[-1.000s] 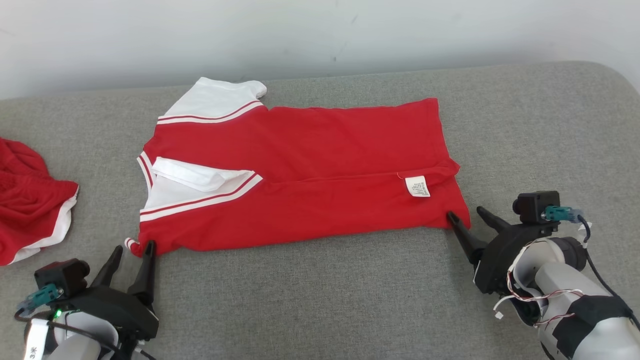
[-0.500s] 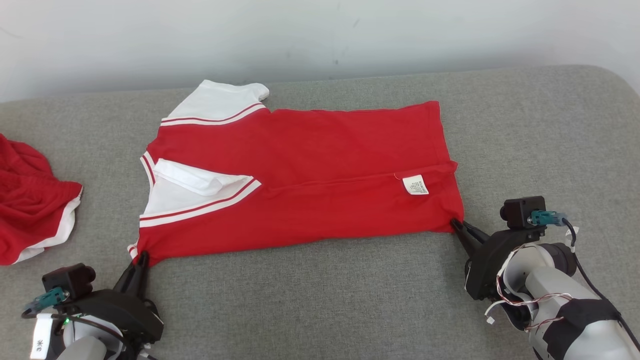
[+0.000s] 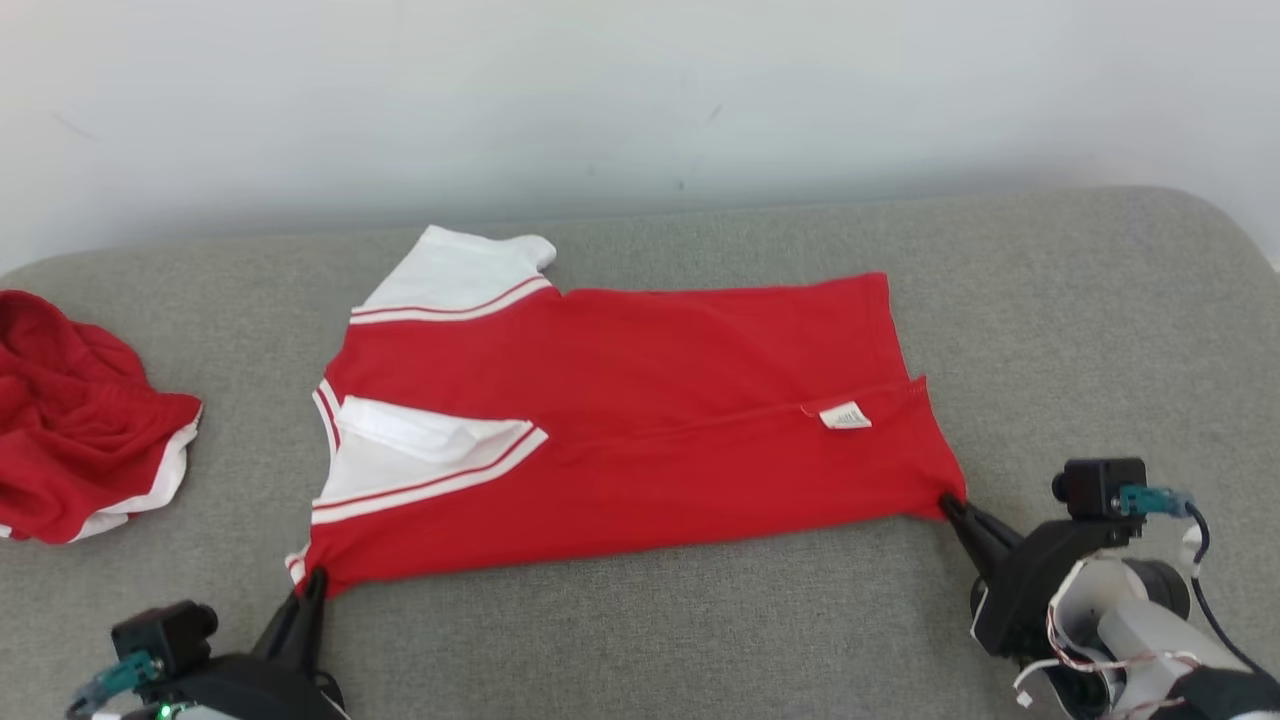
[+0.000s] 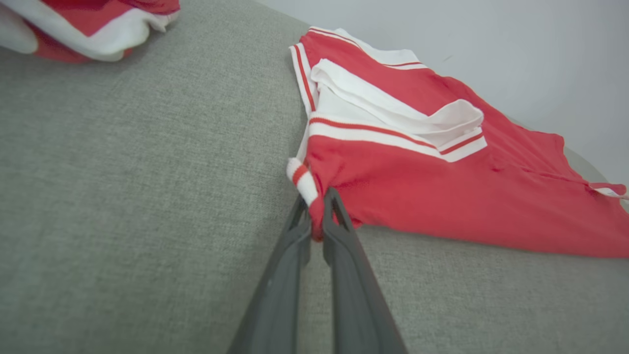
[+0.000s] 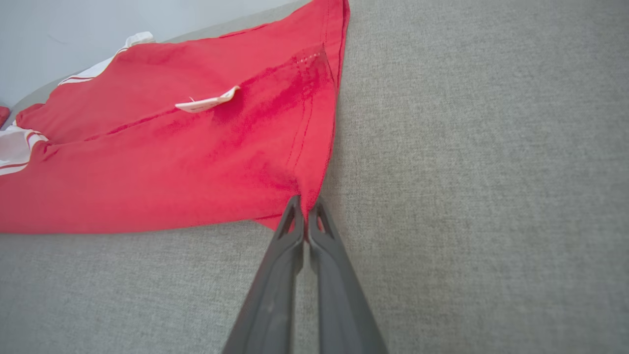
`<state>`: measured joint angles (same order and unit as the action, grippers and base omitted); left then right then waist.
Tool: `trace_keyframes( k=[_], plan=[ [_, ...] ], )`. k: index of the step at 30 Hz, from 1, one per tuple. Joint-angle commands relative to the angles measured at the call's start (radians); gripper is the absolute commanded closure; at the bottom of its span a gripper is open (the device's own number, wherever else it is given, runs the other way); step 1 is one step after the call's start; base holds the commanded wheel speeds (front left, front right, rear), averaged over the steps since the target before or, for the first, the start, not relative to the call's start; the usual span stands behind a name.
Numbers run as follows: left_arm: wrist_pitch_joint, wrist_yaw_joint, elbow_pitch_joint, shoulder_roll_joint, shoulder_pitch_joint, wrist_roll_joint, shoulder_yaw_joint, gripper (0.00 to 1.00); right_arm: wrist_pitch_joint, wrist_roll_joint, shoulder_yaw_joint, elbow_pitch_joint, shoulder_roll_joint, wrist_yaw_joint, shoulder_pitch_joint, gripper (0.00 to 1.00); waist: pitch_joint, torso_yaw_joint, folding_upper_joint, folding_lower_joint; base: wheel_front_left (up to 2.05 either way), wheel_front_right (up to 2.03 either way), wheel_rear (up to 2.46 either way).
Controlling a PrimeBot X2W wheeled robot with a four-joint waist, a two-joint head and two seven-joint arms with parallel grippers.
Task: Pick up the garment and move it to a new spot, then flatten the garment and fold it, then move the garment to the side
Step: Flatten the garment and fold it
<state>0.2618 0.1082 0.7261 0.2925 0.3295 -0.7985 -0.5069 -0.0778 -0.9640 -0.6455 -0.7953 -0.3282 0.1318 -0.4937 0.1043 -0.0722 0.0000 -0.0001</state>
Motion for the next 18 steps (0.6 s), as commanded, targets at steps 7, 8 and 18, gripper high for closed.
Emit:
trace_keyframes(
  k=[7,8,18],
  plan=[
    [-0.003,-0.042,-0.098,0.008,-0.113,-0.010,-0.004,1.00,0.026,-0.020,0.032,0.070,-0.057,-0.002,0.111,1.00,-0.057,0.006,0.0000,0.0001,0.00,0.00,0.00],
    [-0.005,-0.051,-0.116,0.012,-0.132,-0.011,-0.003,1.00,0.032,-0.018,0.040,0.078,-0.065,-0.002,0.124,1.00,-0.061,0.004,0.0000,0.0001,0.00,0.00,0.00],
    [-0.057,-0.179,-0.365,0.075,-0.312,-0.028,0.016,1.00,0.152,-0.011,0.098,0.220,-0.126,-0.002,0.278,1.00,-0.092,0.010,0.0000,0.0001,0.00,0.00,0.00]
  ],
)
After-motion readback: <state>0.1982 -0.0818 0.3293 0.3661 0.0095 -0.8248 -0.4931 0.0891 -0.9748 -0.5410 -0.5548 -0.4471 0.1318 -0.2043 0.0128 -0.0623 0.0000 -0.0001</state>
